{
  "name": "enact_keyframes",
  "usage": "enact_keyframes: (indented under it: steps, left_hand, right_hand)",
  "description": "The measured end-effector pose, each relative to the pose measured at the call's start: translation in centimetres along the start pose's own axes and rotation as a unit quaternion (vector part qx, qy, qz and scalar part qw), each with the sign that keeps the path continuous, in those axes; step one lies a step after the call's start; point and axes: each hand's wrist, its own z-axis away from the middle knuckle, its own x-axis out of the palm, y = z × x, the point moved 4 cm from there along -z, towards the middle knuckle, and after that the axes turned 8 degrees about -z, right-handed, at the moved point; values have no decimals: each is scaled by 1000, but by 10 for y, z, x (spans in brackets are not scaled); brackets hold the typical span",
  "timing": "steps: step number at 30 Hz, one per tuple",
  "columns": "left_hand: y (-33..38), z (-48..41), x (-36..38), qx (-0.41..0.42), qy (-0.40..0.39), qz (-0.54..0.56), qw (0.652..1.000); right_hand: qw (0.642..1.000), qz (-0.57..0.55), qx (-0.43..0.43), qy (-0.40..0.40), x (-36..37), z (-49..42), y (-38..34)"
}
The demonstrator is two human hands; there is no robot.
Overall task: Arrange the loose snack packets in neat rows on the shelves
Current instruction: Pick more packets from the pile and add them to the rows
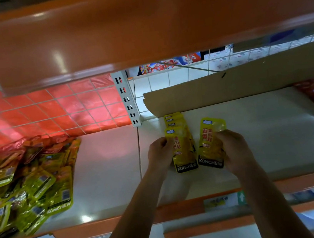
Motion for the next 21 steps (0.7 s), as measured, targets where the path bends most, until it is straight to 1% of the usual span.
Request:
enact_keyframes:
  steps: [4,7,9,11,14,17,21]
  left_hand:
    - [4,-12,0,13,31,-39,999]
    - [6,-18,2,23,30,-54,998]
    - [7,-23,2,33,25,-89,995]
    - [8,-27,0,40,24,-114,992]
    - [7,-30,0,49,18,-136,989]
    - [9,-34,-1,62,17,-167,984]
    - [11,-38,-4,59,44,-187,980]
  right_hand:
    - [995,93,-31,6,5,-5,1]
    - [988,136,-67,22,8,-10,1]
    - [982,163,-87,39,9,-14,2]
    - [971,207,-107,45,12,-16,4]
    - [945,287,-146,53,20,-17,6]
    - [934,321,-149,50,28,-18,12]
    - [924,347,-152,49,37,-18,17]
